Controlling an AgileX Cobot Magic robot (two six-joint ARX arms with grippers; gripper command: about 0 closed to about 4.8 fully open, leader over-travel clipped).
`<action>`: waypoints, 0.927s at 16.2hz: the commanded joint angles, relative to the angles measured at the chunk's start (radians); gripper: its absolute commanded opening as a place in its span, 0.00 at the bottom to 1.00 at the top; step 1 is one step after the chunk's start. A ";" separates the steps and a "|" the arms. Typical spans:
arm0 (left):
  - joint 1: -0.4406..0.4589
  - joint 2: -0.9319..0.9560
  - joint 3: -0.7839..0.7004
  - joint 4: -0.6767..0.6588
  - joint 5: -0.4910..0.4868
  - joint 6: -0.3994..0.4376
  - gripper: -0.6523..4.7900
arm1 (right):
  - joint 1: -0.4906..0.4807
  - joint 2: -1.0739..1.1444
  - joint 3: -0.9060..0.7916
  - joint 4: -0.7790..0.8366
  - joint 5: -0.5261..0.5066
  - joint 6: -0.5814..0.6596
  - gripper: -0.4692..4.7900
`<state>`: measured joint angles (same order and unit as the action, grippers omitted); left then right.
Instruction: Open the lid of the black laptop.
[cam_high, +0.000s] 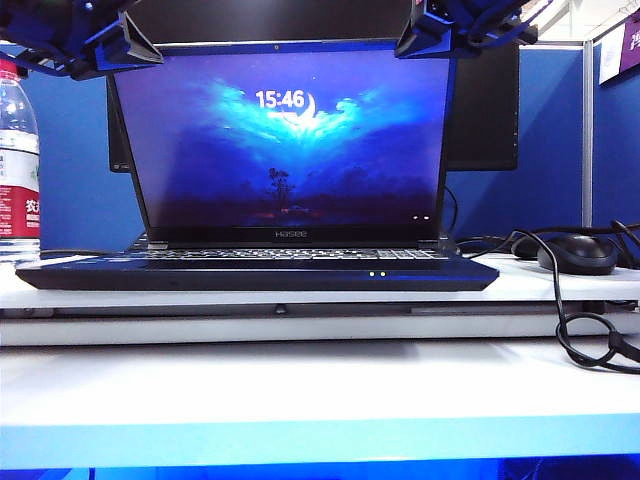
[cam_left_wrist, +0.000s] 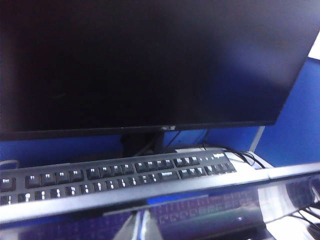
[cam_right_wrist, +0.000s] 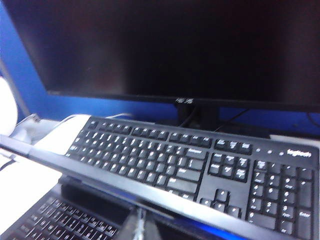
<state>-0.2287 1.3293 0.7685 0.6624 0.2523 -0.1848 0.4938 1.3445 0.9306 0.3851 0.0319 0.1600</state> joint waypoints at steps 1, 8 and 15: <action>0.001 0.020 0.028 0.065 -0.023 -0.002 0.17 | -0.013 0.008 0.022 0.138 0.015 -0.004 0.09; 0.002 0.108 0.144 0.079 -0.025 0.014 0.17 | -0.050 0.128 0.146 0.138 -0.013 -0.011 0.09; 0.002 0.196 0.242 0.078 -0.021 0.020 0.17 | -0.087 0.204 0.243 0.142 -0.034 -0.026 0.09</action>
<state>-0.2279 1.5188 0.9924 0.7212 0.2317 -0.1715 0.4194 1.5524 1.1465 0.4427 -0.0242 0.1371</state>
